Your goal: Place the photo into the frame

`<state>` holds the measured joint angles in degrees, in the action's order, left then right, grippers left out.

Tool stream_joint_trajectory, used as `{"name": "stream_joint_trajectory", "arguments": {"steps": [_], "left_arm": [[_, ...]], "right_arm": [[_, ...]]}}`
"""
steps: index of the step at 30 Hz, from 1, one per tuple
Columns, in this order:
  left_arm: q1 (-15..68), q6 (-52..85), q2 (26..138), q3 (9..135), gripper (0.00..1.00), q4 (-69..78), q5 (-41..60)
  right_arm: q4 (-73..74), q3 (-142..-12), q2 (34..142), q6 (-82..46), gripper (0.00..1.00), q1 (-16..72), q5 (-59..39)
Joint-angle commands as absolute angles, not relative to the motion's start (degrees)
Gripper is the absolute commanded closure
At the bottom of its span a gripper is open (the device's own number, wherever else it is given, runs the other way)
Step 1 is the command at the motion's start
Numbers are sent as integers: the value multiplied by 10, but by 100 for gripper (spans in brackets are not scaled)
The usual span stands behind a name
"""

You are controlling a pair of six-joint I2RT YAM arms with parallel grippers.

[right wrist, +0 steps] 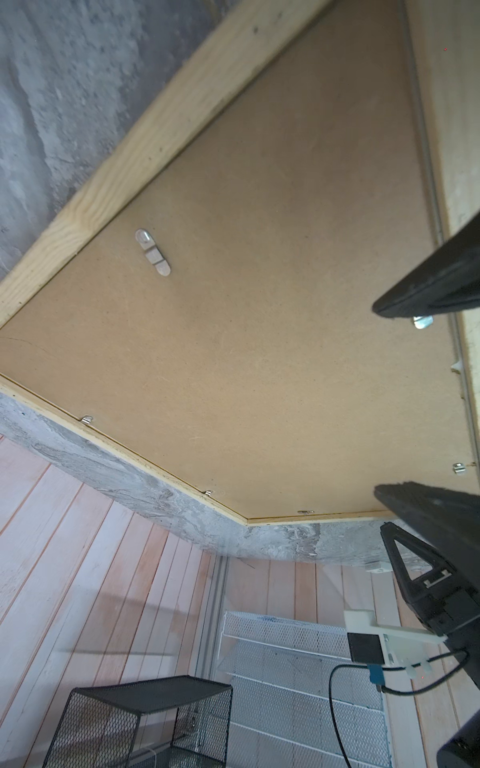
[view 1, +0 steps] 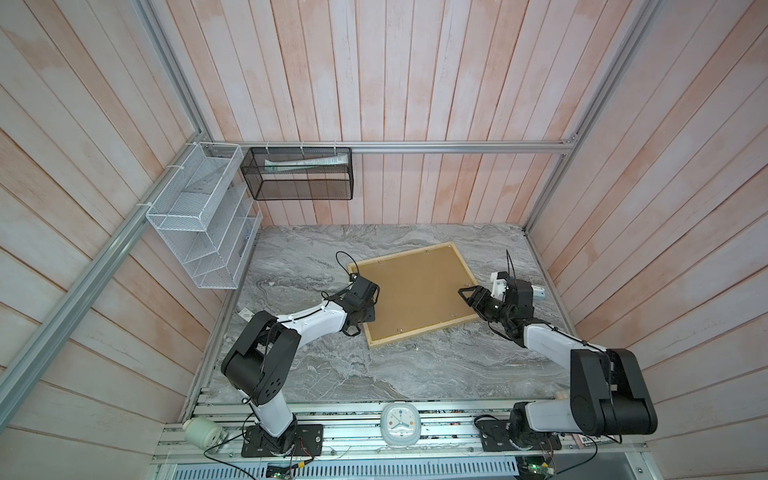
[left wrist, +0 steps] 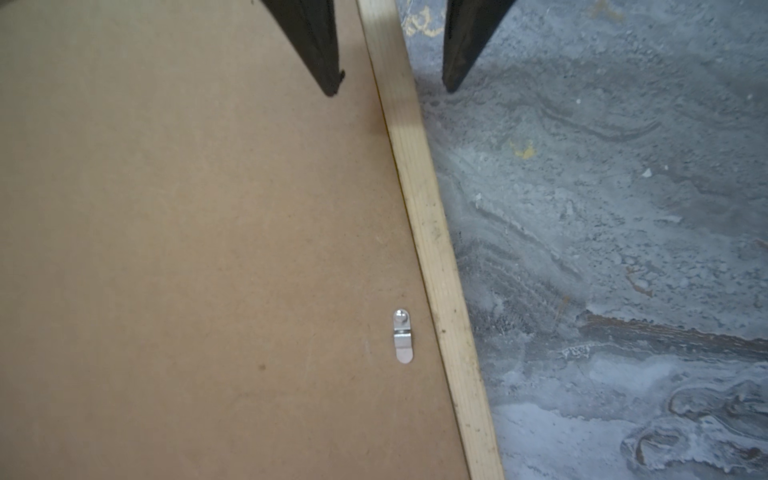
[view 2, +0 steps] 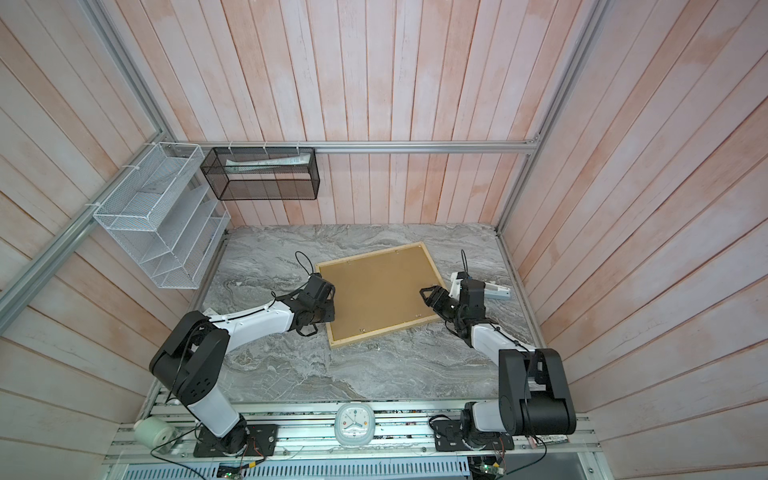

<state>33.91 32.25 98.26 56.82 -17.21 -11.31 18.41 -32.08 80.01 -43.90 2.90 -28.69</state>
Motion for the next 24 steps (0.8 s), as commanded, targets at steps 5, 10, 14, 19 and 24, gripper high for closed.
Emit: {"name": "stream_joint_trajectory", "arguments": {"steps": [5, 10, 14, 19, 24], "left_arm": [[340, 322, 1007, 567, 61, -180, -103], [340, 317, 1014, 568, 62, -179, -104], [340, 295, 1023, 570, 65, -167, -79], [340, 269, 1045, 575, 69, -157, -45], [339, 247, 1044, 561, 72, -119, -24]], "right_arm": [[195, -318, 805, -442, 36, 27, -299], [198, -317, 810, -443, 36, 27, -300], [209, -315, 817, -452, 36, 32, -304], [212, -324, 825, -454, 36, 65, -285], [228, -350, 864, -462, 37, 109, -275]]}}
